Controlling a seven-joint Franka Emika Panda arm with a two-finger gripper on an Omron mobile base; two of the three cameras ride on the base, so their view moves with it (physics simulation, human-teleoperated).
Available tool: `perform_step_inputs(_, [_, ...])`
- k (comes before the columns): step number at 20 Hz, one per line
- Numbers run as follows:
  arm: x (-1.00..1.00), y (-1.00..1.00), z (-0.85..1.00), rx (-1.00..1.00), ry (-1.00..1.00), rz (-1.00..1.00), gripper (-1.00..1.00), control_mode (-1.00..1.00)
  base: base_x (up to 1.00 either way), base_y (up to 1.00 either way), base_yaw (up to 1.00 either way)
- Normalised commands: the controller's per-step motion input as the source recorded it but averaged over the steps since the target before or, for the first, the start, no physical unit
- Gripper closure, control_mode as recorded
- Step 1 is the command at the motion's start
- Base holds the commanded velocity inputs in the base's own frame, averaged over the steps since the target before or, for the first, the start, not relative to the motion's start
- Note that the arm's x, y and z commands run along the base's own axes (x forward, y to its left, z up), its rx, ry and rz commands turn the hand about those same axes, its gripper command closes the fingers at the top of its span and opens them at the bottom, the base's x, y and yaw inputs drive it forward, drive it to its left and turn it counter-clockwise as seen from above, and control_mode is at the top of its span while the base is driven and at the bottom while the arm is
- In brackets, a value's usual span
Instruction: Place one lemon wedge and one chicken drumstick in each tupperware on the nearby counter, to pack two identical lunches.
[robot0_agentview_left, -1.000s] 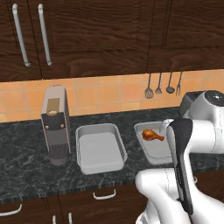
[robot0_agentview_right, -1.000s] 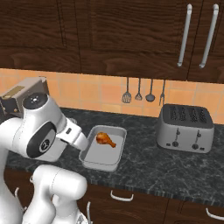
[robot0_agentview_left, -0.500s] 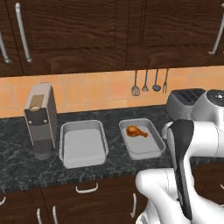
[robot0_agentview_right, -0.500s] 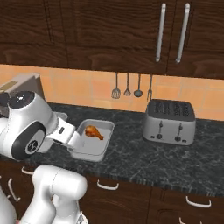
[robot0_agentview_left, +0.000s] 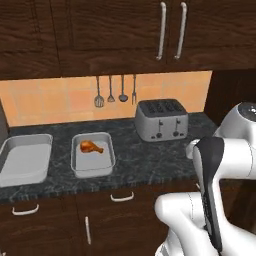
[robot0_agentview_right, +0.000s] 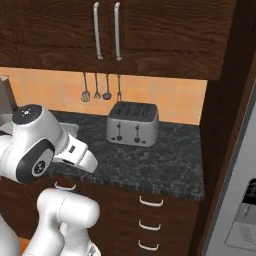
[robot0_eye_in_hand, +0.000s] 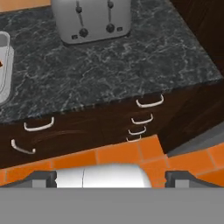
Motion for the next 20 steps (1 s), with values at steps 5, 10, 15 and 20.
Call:
perform_step_inputs(5, [0.00, 0.00, 0.00, 0.00, 0.00, 0.00, -1.00, 1.00, -0.99, -1.00, 0.04])
perform_step_inputs(10, [0.00, 0.00, 0.00, 0.00, 0.00, 0.00, -1.00, 1.00, -0.35, -1.00, 0.00])
perform_step_inputs(15, [0.00, 0.00, 0.00, 0.00, 0.00, 0.00, -1.00, 1.00, -0.05, -1.00, 0.00])
perform_step_inputs(20, [0.00, 0.00, 0.00, 0.00, 0.00, 0.00, -1.00, 1.00, 0.01, -1.00, 0.02])
